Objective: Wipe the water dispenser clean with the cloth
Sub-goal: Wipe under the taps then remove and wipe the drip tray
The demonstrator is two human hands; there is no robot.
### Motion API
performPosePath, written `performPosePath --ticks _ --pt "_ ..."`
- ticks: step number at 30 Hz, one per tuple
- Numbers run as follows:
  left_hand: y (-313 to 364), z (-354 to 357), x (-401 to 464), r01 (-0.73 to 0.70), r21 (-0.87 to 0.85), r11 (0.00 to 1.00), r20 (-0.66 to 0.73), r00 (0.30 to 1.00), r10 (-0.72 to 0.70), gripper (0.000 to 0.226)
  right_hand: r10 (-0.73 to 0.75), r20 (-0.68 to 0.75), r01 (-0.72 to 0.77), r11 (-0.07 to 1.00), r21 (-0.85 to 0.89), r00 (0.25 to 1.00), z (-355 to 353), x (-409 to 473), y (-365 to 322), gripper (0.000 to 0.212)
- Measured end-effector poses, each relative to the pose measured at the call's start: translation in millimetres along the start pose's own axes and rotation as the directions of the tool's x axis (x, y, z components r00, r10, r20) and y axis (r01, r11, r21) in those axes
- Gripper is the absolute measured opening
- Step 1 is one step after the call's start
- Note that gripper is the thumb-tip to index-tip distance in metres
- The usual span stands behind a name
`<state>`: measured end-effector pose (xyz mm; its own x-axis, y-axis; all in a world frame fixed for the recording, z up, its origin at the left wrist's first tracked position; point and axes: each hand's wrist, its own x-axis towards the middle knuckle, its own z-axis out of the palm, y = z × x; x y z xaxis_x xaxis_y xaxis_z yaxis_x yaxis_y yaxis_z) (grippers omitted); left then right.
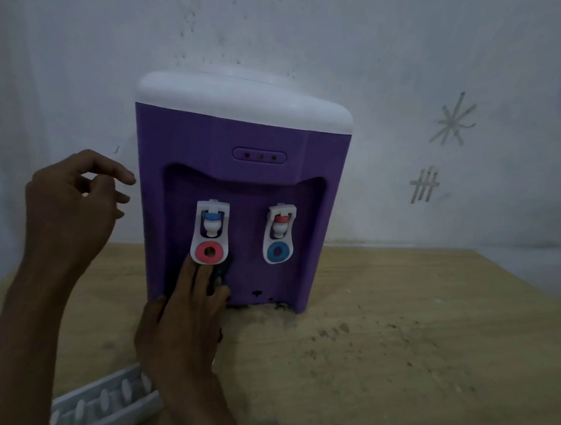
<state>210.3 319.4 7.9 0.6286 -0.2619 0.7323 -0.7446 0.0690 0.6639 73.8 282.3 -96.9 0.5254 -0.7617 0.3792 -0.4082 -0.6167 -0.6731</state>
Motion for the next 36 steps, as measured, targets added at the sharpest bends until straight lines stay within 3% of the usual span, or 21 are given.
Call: performPosePath --ticks 3,8,13,18,23,28,33,36 --pt "2 2 -2 0.008 0.012 1.0 0.018 1.0 -0.008 0.035 -0.018 0.0 0.018 0.997 -0.079 1.0 -3 7 20 0.066" --pt "6 -7 -7 0.028 -0.007 1.0 -0.008 1.0 -0.028 0.032 0.097 -0.109 -0.093 0.995 0.045 0.989 -9 10 17 0.074" --pt "6 -11 -5 0.057 -0.023 0.998 -0.034 0.998 -0.057 0.033 -0.136 -0.07 0.125 0.981 -0.148 0.988 -24 11 50 0.073" --pt "15 -8 -7 0.024 -0.007 1.0 -0.015 1.0 -0.024 0.029 -0.023 -0.217 0.002 0.995 -0.1 0.976 -23 18 53 0.071" --pt "32 7 -11 -0.108 0.029 0.994 -0.022 0.994 0.108 0.019 -0.241 -0.209 0.195 0.957 -0.216 0.948 -27 20 69 0.065" --pt "34 8 -11 -0.144 0.049 0.988 -0.033 0.989 0.145 0.019 0.0 -0.366 -0.015 0.999 -0.039 0.931 -20 23 58 0.065" --pt "31 10 -8 -0.074 0.012 0.997 -0.05 0.996 0.075 0.02 -0.222 -0.278 0.165 0.963 -0.213 0.935 -22 23 73 0.068" --pt "34 11 -10 -0.038 -0.014 0.999 -0.048 0.998 0.037 0.024 -0.055 -0.353 0.007 0.991 -0.135 0.934 -21 27 79 0.064"
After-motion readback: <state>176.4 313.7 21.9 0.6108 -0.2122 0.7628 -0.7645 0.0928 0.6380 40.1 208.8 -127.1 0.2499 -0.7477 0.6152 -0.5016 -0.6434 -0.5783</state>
